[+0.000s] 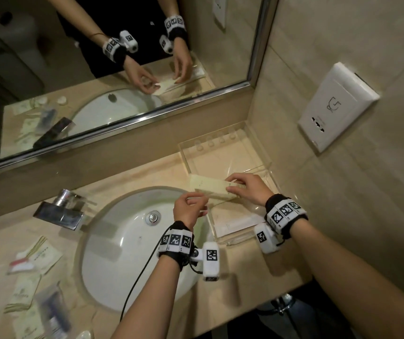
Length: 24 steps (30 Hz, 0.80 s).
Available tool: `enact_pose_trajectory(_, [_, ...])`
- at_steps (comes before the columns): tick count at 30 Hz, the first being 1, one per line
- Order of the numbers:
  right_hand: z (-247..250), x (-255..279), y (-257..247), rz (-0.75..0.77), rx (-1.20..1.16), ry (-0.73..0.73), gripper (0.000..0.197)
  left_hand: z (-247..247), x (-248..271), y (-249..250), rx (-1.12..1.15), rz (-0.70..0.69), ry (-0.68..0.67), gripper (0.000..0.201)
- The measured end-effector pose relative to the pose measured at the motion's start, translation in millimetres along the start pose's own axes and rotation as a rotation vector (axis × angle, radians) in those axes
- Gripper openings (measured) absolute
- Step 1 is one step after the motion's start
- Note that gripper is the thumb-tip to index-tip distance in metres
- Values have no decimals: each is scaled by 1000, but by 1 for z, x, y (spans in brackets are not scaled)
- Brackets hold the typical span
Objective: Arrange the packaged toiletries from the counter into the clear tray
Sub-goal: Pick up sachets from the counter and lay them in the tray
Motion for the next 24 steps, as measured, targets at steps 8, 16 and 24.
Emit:
enact_pose_trajectory(8, [17,-4,61,-282,305,-34,23,-8,-1,4,-481,-150,-22,11])
enact_pose_trajectory(16, [22,-2,68,-290,138,295,35,-41,0,-1,-827,-213,-193,16])
enact_pose_trajectory(24, [11,23,65,-186,348,246,43,-59,-5,-8,-1058,-250,-313,26])
Point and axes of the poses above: each hand's wrist, its own x-axis away from the middle knuckle, its own z-axis out of the back of the hand, y = z × x, the point moved 9 cm from there along -x, towards the middle knuckle, and after that the axes turned 8 degrees about -y, right-handed, at the moved point
